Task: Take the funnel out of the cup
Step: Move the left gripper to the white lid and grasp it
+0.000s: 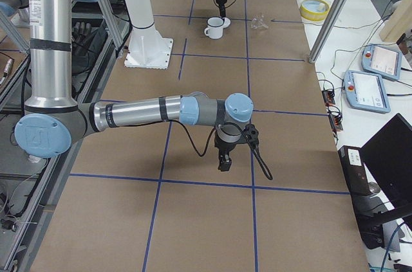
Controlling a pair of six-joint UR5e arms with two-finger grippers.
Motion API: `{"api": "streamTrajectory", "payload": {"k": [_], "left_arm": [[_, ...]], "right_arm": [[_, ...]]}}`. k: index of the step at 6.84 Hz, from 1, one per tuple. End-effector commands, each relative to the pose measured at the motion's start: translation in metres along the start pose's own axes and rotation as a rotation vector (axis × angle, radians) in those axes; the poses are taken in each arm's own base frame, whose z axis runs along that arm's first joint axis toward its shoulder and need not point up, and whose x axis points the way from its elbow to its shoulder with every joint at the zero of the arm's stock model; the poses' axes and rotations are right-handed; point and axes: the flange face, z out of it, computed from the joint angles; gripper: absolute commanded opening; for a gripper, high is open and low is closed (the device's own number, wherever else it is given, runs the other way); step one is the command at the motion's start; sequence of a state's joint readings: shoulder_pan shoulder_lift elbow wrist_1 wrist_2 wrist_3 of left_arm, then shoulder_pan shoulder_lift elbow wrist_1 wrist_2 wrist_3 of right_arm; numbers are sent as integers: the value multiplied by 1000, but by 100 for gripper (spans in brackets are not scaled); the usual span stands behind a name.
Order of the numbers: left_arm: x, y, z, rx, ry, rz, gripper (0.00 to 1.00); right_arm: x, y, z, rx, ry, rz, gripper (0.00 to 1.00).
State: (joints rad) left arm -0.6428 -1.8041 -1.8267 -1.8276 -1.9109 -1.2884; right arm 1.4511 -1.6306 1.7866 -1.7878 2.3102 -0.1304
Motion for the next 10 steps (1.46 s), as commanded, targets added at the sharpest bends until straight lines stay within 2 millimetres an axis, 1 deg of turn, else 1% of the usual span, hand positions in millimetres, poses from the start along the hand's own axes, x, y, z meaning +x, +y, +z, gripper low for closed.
{"api": "streamTrajectory", "payload": {"k": [1,3,4,5,6,7,8,9,10], "left_arm": [[2,-2,2,-3,-18,23,71],[-3,-11,0,10,-24,55,71],[-4,-12,0,12,-25,54,68],[-3,-11,0,9,-25,53,60],[-3,-11,0,10,-23,54,44],[-4,-11,0,7,-26,53,23],[-3,-10,-4,9,-19,55,2],[-1,-11,-16,15,-6,55,0],[-8,-30,-45,38,-30,51,0]], "right_arm": [[0,0,0,1,0,-1,100],[0,0,0,1,0,-1,100],[0,0,0,1,0,-1,100],[0,0,0,1,0,-1,100],[0,0,0,1,0,-1,100],[0,0,0,1,0,-1,100],[0,0,0,1,0,-1,100],[0,0,0,-1,0,1,100],[0,0,0,0,0,0,100]]}}
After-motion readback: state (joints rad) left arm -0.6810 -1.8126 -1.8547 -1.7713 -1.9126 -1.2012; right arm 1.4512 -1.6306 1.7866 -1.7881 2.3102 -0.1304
